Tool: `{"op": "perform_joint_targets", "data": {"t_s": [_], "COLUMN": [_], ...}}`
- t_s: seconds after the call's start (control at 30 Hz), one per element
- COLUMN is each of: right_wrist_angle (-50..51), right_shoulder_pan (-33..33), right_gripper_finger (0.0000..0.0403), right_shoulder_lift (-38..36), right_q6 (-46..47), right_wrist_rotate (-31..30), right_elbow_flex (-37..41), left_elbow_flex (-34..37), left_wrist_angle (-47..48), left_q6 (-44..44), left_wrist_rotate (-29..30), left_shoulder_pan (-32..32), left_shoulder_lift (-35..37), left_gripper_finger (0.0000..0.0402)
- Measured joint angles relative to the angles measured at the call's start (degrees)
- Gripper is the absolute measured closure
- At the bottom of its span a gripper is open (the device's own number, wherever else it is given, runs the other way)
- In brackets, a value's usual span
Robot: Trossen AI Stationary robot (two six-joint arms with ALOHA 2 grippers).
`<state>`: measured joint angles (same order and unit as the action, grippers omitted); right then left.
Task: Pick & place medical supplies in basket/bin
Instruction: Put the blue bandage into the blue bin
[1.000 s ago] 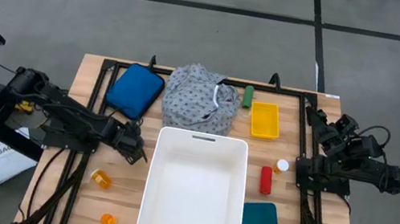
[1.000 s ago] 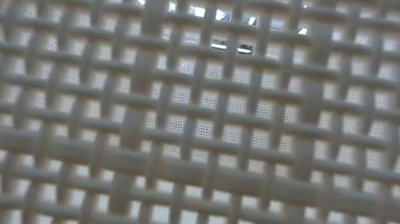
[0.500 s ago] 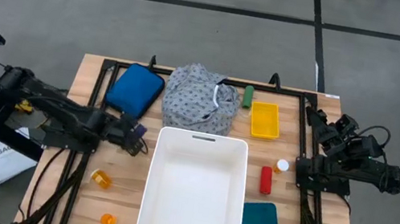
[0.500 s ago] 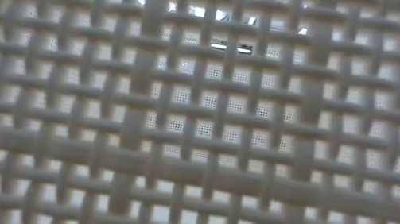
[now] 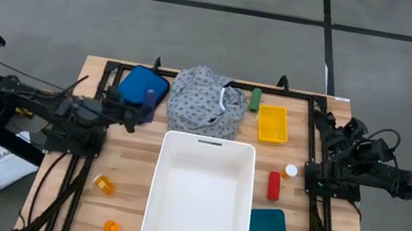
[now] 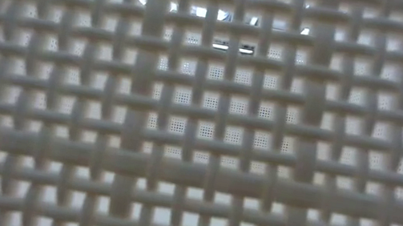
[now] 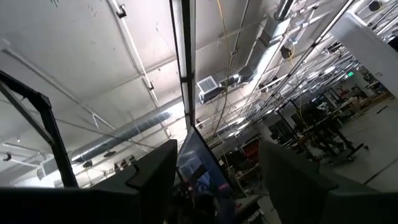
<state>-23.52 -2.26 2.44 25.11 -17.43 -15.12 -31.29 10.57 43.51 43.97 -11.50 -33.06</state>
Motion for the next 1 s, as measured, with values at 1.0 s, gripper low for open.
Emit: {"op": "perform_joint_targets", "data": {"t_s": [1.0], "right_wrist_angle": [83.77], "right_shoulder_pan": [0.01], "right_gripper_finger": [0.0180], "right_shoulder_lift": [63.24], "right_q6": [-28.86], "right_wrist_rotate": [28.58], "right_elbow_flex": [-82.13], "left_elbow_flex": [-42.27], "left_wrist_angle": [11.36], "left_q6": [-33.26], "left_wrist_rotate": [-44.42], "left_shoulder_pan": [8.91], "left_shoulder_lift": [-41.71], "left_gripper_finger": [0.0247]}}
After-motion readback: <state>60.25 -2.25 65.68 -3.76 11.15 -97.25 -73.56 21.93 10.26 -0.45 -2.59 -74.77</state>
